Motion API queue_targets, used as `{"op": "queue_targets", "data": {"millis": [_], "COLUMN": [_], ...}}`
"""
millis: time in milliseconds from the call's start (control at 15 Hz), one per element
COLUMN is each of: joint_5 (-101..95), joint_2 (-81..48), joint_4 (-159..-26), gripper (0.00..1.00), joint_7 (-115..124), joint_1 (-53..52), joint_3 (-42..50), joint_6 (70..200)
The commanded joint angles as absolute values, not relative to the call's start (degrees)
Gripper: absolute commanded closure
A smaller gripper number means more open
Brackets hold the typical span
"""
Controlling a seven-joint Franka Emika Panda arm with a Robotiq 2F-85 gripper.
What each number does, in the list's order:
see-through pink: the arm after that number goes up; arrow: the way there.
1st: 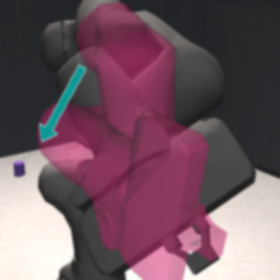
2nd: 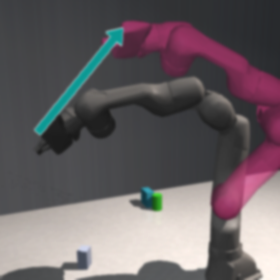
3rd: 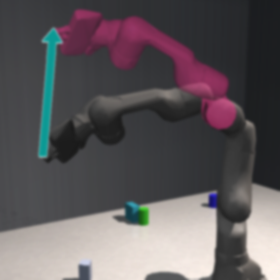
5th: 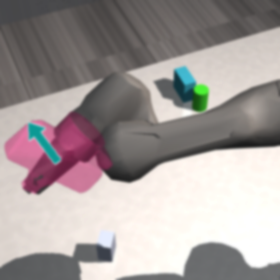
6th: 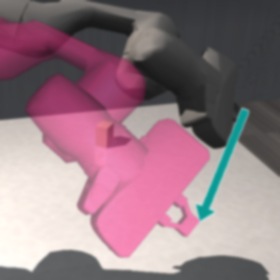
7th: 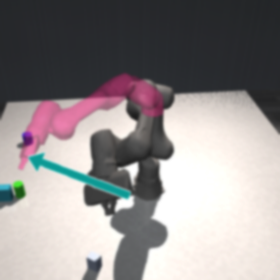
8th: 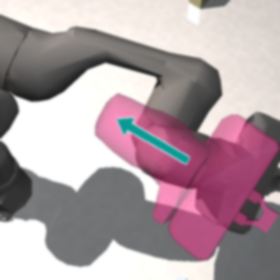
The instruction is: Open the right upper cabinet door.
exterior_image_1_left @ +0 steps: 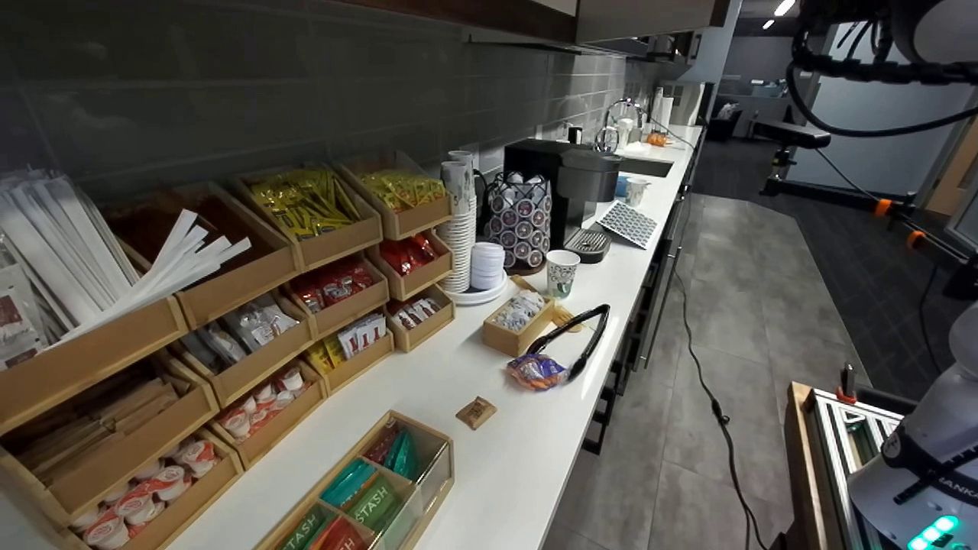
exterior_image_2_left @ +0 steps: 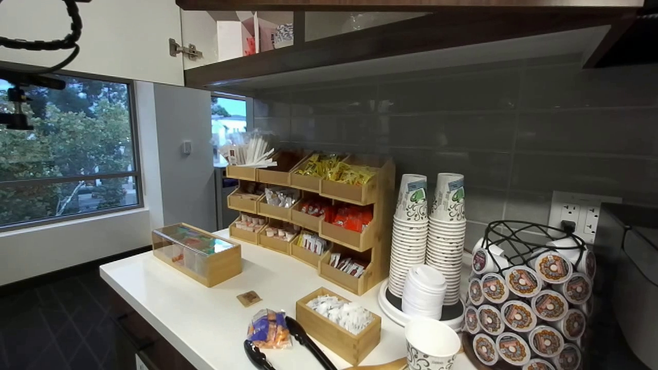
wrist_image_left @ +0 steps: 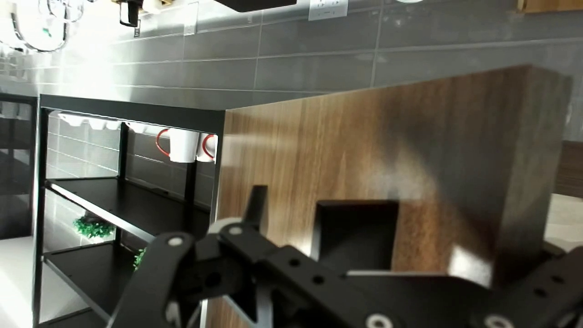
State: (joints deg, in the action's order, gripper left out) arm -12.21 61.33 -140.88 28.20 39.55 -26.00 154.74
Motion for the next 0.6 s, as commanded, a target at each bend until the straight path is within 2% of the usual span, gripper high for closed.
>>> {"op": "queue_targets", "data": {"millis": [0, 267, 533], "joint_5": [-12.82, -12.47, -10.21], "joint_2": [63.24, 64.67, 62.53], "joint_4": [-143.03, -142.79, -142.13], "gripper": [0.0, 0.0, 0.0], "joint_7": [27.54, 27.48, 25.32], "joint_1": [39.97, 39.64, 33.58], "joint_3": [-23.76, -22.44, -19.8], "joint_6": [153.08, 151.22, 148.61]}}
